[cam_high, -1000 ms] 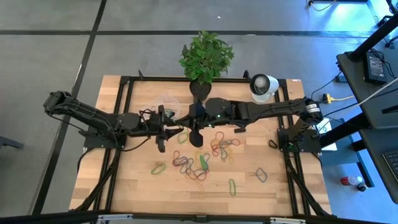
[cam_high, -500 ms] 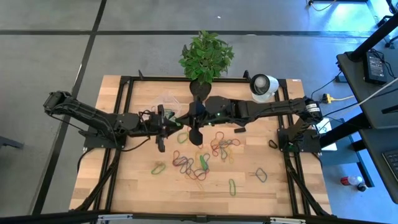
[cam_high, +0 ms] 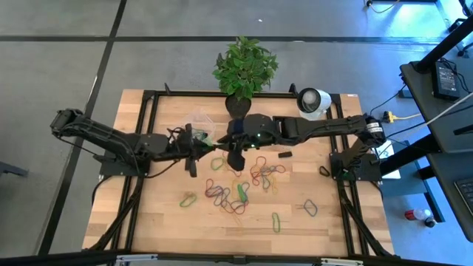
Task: Pick and place rubber bands into bin
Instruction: Put the green rubber band into the transparent bin
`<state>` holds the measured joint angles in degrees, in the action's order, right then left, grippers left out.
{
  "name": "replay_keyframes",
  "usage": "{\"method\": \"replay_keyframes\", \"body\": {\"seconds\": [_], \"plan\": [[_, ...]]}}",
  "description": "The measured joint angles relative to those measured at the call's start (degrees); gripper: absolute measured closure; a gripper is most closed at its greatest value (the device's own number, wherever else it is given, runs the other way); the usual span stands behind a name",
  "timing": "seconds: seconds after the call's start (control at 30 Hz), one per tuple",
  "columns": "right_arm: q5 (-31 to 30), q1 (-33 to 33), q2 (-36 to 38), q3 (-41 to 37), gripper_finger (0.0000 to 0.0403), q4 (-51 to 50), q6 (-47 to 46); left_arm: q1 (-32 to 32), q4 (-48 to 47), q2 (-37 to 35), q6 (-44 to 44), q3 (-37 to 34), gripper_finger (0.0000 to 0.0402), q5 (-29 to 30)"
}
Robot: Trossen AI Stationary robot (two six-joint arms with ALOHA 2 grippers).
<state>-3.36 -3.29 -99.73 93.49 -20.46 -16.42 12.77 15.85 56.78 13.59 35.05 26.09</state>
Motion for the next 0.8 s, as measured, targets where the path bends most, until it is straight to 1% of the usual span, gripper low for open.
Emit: {"method": "replay_keyframes", "body": {"seconds": [0.1,0.2,0.3,0.37,0.47,0.57,0.67,0.8], "plan": [[0.0,0.0,0.9,0.0,0.0292,-5.9,-0.6,-2.1,-5.1,-1.1,2.8,0.0,0.0399,0.0],[0.0,-0.1,1.3,0.0,0.0288,-12.0,-4.7,-5.2,-10.4,-2.3,6.6,0.0,0.0399,-0.6],[-0.2,-0.9,1.2,0.0,0.0287,-19.2,-8.1,-9.5,-16.6,-3.0,8.4,0.0,0.0399,-2.7],[-0.3,-1.8,1.2,-1.0,0.0287,-21.6,-10.4,-12.8,-21.9,-3.4,8.4,0.0,0.0399,-3.8],[-3.0,-3.7,0.9,-4.1,0.0287,-23.7,-14.3,-18.9,-29.6,-3.4,9.3,0.0,0.0399,-6.1],[-5.8,-5.7,1.1,-7.5,0.0287,-21.9,-17.1,-25.7,-37.4,-3.2,10.4,0.0,0.0399,-10.4],[-6.2,-7.2,0.9,-11.8,0.0287,-20.4,-21.2,-31.9,-44.7,-2.4,11.8,0.0,0.0399,-16.1],[-6.2,-9.1,1.0,-16.4,0.0287,-18.4,-26.4,-37.7,-49.9,-0.1,10.9,0.0,0.0398,-21.4]]}}
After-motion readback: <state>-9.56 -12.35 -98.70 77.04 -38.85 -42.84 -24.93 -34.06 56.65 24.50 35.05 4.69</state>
